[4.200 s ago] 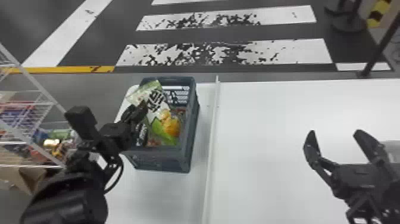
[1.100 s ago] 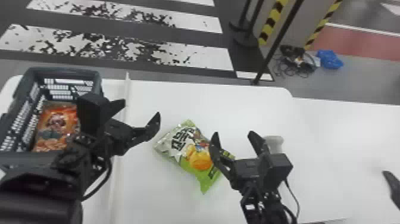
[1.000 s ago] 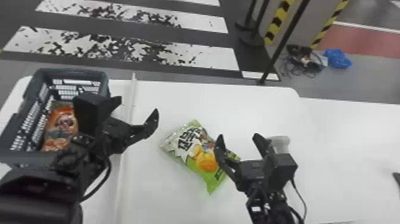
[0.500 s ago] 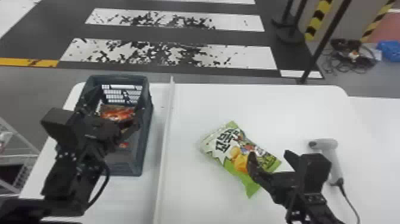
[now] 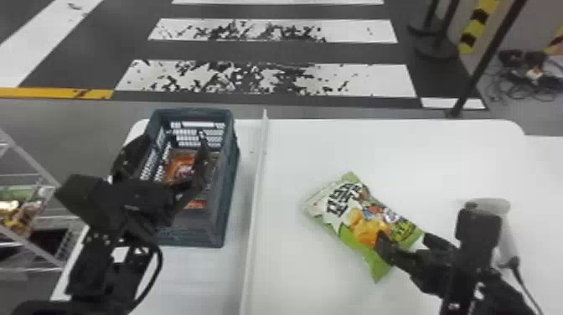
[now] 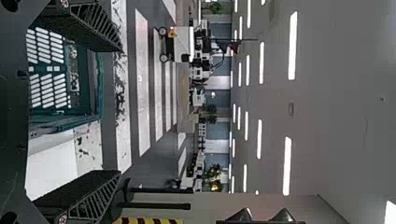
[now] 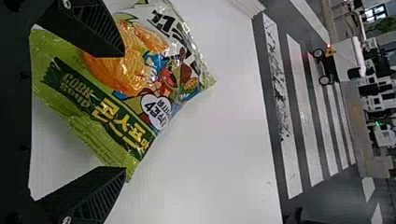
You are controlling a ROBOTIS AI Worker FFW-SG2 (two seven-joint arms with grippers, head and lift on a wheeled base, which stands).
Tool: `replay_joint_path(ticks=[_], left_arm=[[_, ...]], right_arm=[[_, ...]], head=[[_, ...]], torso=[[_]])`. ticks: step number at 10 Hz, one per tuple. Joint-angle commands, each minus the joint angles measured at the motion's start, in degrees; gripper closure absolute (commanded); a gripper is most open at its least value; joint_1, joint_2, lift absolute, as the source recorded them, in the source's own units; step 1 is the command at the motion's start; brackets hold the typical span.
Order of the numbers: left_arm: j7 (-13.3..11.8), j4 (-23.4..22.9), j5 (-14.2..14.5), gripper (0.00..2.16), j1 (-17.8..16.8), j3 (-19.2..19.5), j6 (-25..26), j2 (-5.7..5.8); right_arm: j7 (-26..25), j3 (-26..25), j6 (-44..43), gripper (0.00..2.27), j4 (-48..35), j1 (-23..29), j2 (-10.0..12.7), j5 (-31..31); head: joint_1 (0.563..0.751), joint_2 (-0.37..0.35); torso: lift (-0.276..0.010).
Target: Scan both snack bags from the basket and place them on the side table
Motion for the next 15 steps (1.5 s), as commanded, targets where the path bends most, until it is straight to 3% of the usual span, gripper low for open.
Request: replay_joint_path(ticks=[1,4,5,7,12,15], left_arm=[[-0.1,0.0,0.1,0.06,0.1,0.0,0.0,0.10],[-0.1,0.2,0.5,0.06,0.8,0.0,0.0,0.36],[-0.1,0.4,0.5,0.06,0.9,0.2,0.0,0.45],[-0.1,1.0,0.6,0.06,1.0,0.3,0.0,0.54],[-0.1,2.0,1.1,0.06,1.4,0.9,-1.0,0.54],[0.0,1.9,2.3,0.06,1.6,1.5,-1.6,0.89]], right_arm=[[0.6,-0.3,3.8,0.06,0.2,-2.1,0.1,-0.2],[2.2,-1.2,13.8,0.12,5.3,-8.8,0.1,0.5],[4.0,-1.8,14.0,0.48,6.7,-9.6,0.1,0.9],[5.6,-2.7,16.1,2.25,6.9,-10.2,0.1,1.5],[6.2,-5.6,11.2,2.25,-2.2,-7.8,0.1,-2.6],[2.0,0.0,1.3,2.25,-6.9,-7.6,0.1,14.6]], head=[[0.695,0.047],[0.695,0.050],[0.695,0.050],[0.695,0.057],[0.695,0.048],[0.695,0.025]], torso=[[-0.075],[-0.075],[-0.075],[-0.075],[-0.075],[-0.075]])
